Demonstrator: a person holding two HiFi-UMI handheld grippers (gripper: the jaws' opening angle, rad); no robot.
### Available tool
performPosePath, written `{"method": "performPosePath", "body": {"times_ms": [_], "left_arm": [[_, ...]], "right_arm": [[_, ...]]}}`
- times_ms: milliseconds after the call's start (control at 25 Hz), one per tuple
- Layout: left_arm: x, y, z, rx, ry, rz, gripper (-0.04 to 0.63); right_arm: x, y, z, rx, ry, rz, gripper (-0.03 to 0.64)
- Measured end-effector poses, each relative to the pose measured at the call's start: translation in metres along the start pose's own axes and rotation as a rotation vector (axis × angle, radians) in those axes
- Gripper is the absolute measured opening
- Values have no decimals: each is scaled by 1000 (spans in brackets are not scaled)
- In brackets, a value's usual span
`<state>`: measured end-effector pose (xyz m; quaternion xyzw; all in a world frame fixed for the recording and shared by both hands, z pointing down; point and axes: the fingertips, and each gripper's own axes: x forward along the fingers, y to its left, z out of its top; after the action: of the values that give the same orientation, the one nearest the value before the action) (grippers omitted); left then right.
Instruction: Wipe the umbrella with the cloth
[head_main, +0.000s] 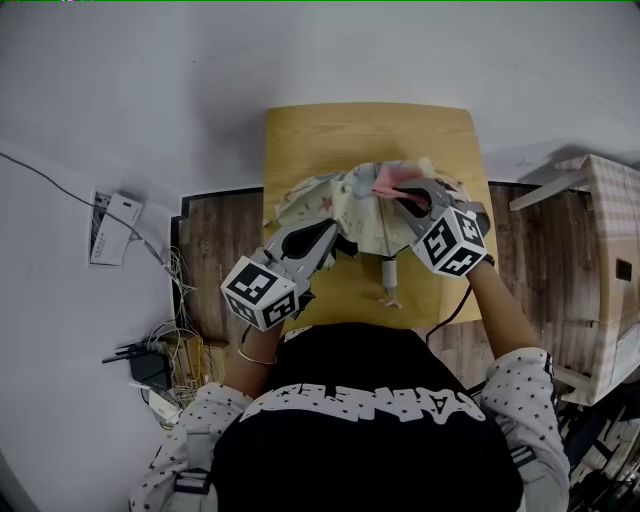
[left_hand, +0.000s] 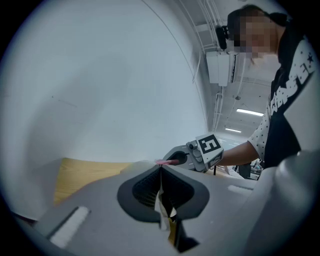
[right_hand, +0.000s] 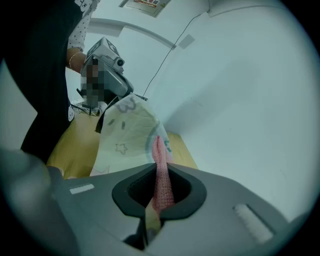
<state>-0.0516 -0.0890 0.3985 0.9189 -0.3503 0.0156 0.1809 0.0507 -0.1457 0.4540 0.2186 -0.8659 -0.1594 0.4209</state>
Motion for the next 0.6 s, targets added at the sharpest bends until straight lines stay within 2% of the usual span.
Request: {"method": "performPosePath", "body": {"times_ms": [600], "left_arm": [[47,-43,-4,45,56,-171,3]], "right_arm": [[-17,49,-39,137,43,37,31]]}}
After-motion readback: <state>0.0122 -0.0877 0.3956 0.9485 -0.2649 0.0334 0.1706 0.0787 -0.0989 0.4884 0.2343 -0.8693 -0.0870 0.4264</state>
